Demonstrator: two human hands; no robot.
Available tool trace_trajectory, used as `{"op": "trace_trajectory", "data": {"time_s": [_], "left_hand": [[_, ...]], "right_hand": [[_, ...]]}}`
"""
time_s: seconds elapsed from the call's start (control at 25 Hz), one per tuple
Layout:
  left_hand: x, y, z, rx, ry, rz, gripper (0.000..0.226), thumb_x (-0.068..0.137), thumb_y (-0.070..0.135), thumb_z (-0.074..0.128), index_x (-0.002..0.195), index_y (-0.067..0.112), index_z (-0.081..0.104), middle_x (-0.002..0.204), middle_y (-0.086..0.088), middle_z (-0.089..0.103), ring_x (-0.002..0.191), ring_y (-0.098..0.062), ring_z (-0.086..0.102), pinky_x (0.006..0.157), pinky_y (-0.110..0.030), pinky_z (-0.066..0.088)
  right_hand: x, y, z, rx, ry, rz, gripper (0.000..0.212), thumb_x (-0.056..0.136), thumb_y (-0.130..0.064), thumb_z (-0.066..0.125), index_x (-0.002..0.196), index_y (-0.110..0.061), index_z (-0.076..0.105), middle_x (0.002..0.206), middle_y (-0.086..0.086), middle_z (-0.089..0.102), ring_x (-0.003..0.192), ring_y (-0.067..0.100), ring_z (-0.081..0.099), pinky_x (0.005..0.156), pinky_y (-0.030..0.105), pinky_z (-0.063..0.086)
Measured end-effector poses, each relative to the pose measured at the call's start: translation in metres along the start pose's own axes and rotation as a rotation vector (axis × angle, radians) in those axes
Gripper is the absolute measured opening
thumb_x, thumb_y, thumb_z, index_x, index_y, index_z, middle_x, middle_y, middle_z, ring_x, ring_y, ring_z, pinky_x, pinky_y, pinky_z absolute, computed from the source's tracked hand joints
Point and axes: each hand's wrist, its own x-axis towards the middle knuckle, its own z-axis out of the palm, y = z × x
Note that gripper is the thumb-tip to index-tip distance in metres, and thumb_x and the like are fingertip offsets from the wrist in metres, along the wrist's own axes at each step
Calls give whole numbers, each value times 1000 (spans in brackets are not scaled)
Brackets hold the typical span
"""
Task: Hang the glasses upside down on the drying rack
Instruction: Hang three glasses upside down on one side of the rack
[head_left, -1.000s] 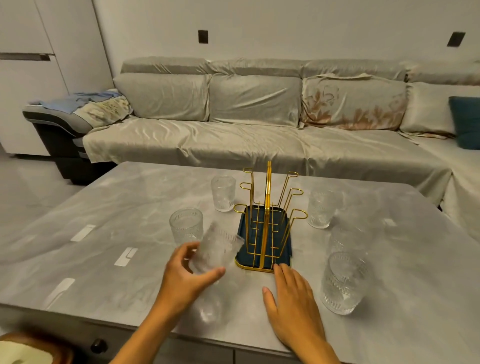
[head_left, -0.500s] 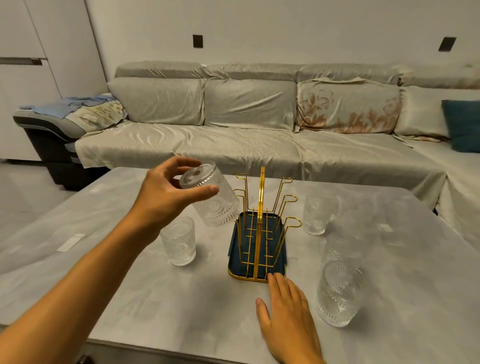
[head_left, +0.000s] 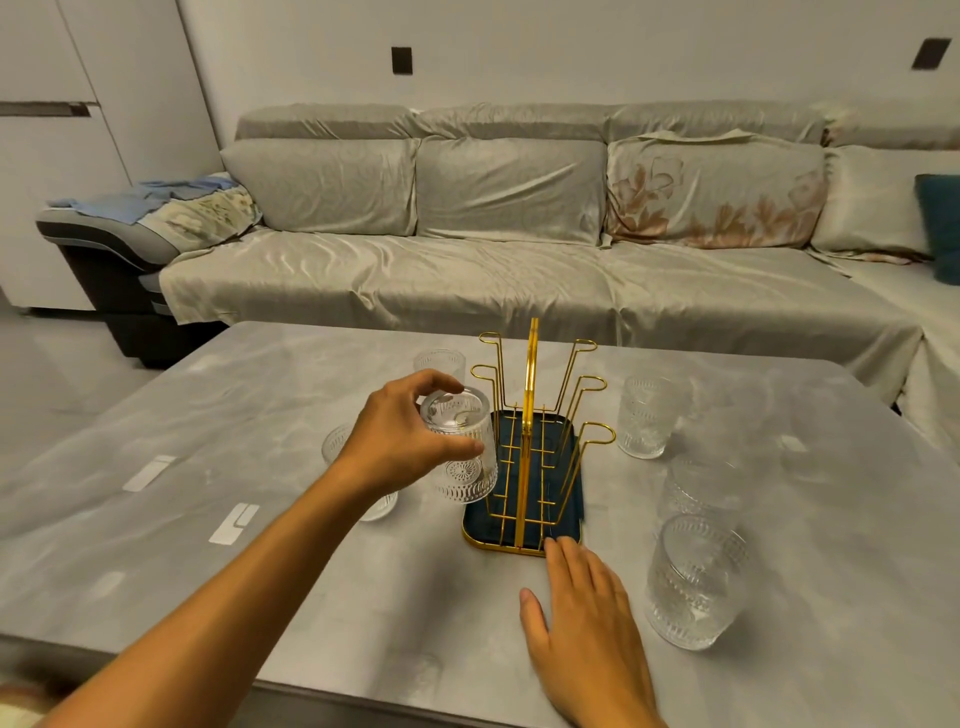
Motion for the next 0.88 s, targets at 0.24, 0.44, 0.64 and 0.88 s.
{"op": "trace_trajectory", "data": {"time_s": [0.24, 0.44, 0.64, 0.88], "left_hand": [[-1, -9, 8, 19, -22, -11, 63, 62, 33, 90, 116, 29, 58, 110, 5, 61, 85, -8, 61, 59, -10, 46], [-26, -25, 2, -72, 3, 2, 72, 69, 37, 85, 131, 34, 48, 128, 10, 57, 109, -9, 55, 86, -26, 47], [-45, -87, -23, -646, 719, -316, 65, 73, 9, 62, 130, 34, 46, 125, -5, 57, 115, -28, 56, 83, -33, 49], [-35, -140, 8, -400, 94, -454, 97, 57, 1, 84, 137, 26, 36, 127, -2, 58, 114, -23, 57, 92, -34, 46]], "right_hand": [[0, -1, 2, -2, 9, 4, 69, 92, -58, 16, 149, -24, -2, 160, -1, 2, 144, 18, 0, 110, 31, -5], [-1, 0, 1, -19, -18, 15, 69, 93, -59, 15, 149, -25, -4, 160, -1, 1, 144, 18, -1, 111, 32, -3], [2, -2, 1, -48, -38, 18, 70, 92, -60, 14, 149, -24, -5, 160, -1, 0, 144, 19, -1, 112, 33, -2], [3, -7, -4, -55, -86, 33, 69, 92, -60, 15, 149, -25, -6, 160, -1, -3, 144, 19, -2, 113, 34, -1]]}}
